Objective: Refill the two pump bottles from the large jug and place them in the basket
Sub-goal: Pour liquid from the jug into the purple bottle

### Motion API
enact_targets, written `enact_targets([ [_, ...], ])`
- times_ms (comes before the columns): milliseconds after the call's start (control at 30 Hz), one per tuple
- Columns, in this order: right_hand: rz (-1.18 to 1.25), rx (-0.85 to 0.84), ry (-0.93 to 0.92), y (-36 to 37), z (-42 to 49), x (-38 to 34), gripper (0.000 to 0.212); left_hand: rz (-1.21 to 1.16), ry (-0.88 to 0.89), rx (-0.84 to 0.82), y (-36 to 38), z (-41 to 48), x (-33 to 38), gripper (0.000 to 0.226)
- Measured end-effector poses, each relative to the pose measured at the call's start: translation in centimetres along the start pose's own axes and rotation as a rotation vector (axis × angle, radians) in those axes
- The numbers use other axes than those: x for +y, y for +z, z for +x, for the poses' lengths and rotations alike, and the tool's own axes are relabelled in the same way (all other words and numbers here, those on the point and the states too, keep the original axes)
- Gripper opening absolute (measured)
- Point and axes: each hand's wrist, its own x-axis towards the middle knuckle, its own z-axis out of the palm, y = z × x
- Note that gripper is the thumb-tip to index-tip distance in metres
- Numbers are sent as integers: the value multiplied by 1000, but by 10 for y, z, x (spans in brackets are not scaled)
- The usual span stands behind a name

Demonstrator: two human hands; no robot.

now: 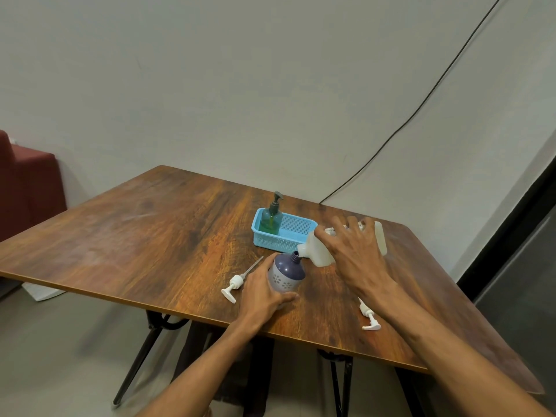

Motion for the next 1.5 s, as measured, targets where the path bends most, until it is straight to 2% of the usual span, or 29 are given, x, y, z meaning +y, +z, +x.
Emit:
enact_targets([
  [1500, -23, -6, -74, -10, 5, 2, 62, -10, -4, -4, 1, 0, 1, 88],
])
